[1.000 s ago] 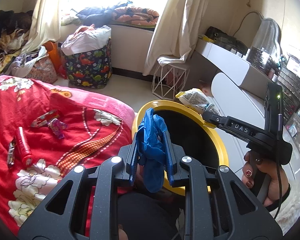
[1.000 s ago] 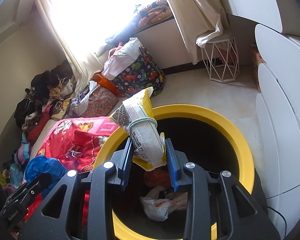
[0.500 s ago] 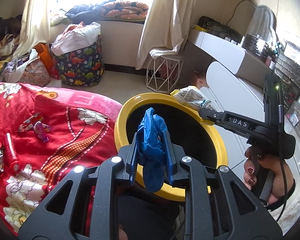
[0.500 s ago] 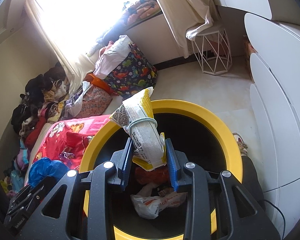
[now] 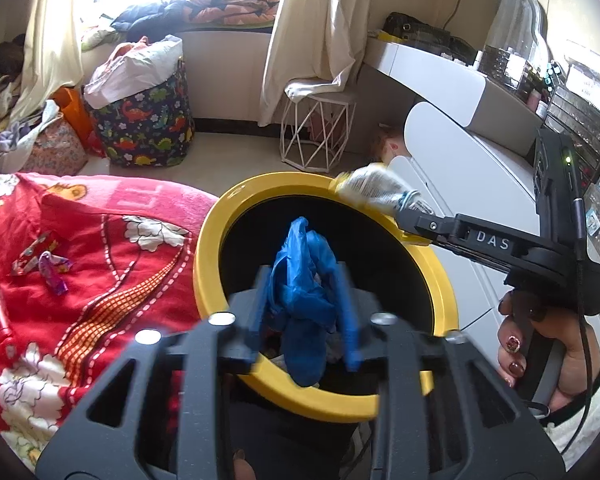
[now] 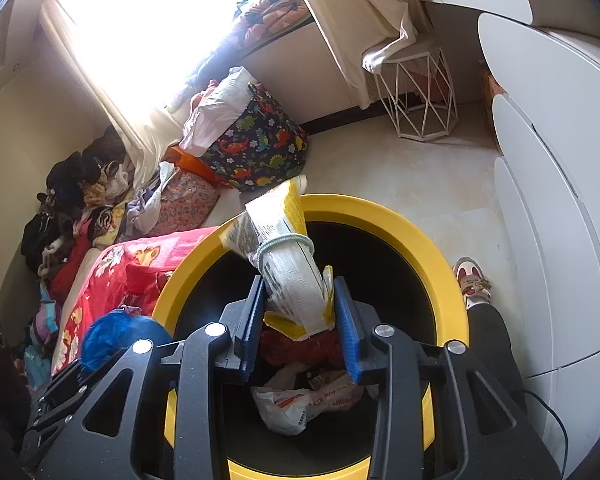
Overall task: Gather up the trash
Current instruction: 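Open both tools to drop the gloves and packet into the bin, then move both open tools from the bin back over the bed trash, then grasp the dark chocolate bar wrapper with the left tool while the right tool grasps the purple candy wrapper, then carry the chocolate wrapper and purple wrapper over the yellow-rimmed bin, then open both tools to drop the two wrappers into the bin, then move both open tools from the bin back over the bed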
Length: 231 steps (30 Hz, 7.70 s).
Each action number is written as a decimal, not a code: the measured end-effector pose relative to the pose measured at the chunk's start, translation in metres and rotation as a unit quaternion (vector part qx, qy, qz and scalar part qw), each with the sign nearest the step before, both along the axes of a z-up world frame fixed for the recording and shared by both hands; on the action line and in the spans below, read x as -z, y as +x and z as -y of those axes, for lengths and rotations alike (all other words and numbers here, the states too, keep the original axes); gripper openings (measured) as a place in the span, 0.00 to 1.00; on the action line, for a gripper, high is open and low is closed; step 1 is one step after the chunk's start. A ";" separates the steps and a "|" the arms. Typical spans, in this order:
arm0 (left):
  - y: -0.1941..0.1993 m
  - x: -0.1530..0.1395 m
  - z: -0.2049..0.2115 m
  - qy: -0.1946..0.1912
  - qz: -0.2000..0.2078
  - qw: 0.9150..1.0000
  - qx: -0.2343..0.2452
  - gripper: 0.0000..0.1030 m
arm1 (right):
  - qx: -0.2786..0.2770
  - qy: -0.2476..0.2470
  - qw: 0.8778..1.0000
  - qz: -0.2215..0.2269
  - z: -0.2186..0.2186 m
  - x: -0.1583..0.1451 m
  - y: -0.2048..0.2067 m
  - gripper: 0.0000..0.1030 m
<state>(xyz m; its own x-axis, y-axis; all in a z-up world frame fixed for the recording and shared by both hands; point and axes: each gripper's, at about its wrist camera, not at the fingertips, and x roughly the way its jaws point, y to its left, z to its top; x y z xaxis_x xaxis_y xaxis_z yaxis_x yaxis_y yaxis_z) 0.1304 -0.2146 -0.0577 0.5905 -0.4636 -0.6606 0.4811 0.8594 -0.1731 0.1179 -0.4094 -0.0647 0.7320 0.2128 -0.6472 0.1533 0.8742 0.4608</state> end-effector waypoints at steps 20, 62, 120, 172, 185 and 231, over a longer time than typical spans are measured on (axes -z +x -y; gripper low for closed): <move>-0.013 -0.016 -0.042 -0.032 0.030 0.997 -0.070 0.90 | 0.011 -0.013 0.999 0.028 -0.015 -0.014 -0.005 0.72; -0.009 -0.034 -0.207 -0.055 0.055 0.969 -0.234 0.90 | -0.162 -0.064 0.981 0.085 -0.179 -0.050 0.017 0.76; 0.009 0.051 -0.306 -0.095 -0.086 0.942 -0.309 0.15 | -0.283 -0.061 0.957 0.003 -0.310 0.036 0.103 0.18; -0.010 -0.022 -0.112 -0.060 -0.011 0.994 -0.094 0.15 | -0.095 -0.076 0.992 0.029 -0.084 -0.016 0.020 0.20; -0.003 -0.012 -0.048 -0.029 -0.017 0.999 -0.030 0.15 | -0.065 -0.062 0.996 0.011 -0.041 -0.012 0.012 0.23; -0.005 -0.026 -0.090 -0.026 0.026 0.991 -0.131 0.89 | -0.059 -0.072 0.993 0.078 -0.060 -0.038 -0.004 0.77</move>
<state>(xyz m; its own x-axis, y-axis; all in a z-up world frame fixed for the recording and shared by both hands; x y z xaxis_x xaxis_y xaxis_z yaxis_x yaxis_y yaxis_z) 0.1256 -0.1247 -0.0322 0.7281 -0.3221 -0.6051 0.2515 0.9467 -0.2014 0.1137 -0.3498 -0.0264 0.8011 0.2160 -0.5582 -0.0169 0.9404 0.3397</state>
